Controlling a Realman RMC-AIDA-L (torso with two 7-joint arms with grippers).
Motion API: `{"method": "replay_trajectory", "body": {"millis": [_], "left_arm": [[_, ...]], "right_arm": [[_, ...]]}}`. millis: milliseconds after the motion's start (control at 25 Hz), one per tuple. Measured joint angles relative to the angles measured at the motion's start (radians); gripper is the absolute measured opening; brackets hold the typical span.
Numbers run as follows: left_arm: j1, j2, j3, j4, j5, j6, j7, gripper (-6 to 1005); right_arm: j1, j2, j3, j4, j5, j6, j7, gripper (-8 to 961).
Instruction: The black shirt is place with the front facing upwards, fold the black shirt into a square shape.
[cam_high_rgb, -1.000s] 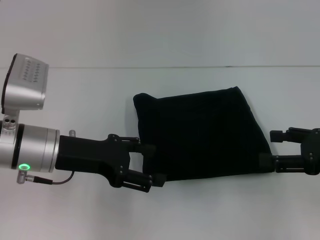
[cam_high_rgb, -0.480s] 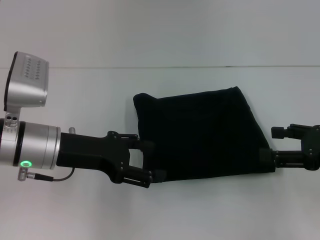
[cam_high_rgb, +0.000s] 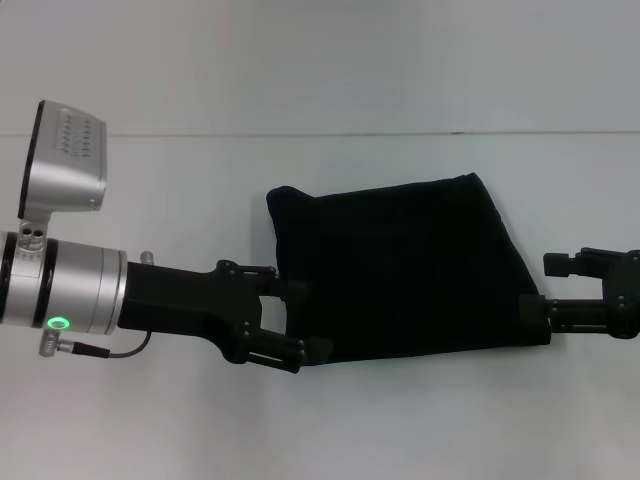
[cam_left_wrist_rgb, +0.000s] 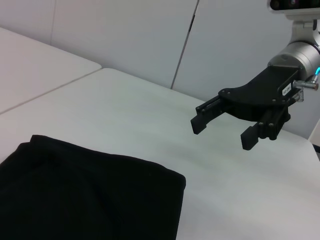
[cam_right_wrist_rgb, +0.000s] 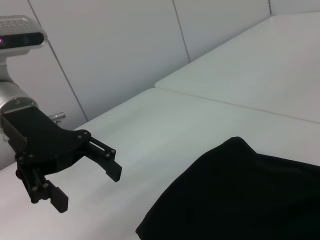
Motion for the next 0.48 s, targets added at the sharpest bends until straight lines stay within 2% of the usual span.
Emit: {"method": "replay_trajectory", "body": {"millis": [480], "left_arm": [[-0.012, 0.000, 0.000, -0.013, 0.003, -0.019, -0.014, 875]], "right_arm": [[0.006, -0.001, 0.001, 0.011, -0.015, 0.011, 0.000, 901]]}}
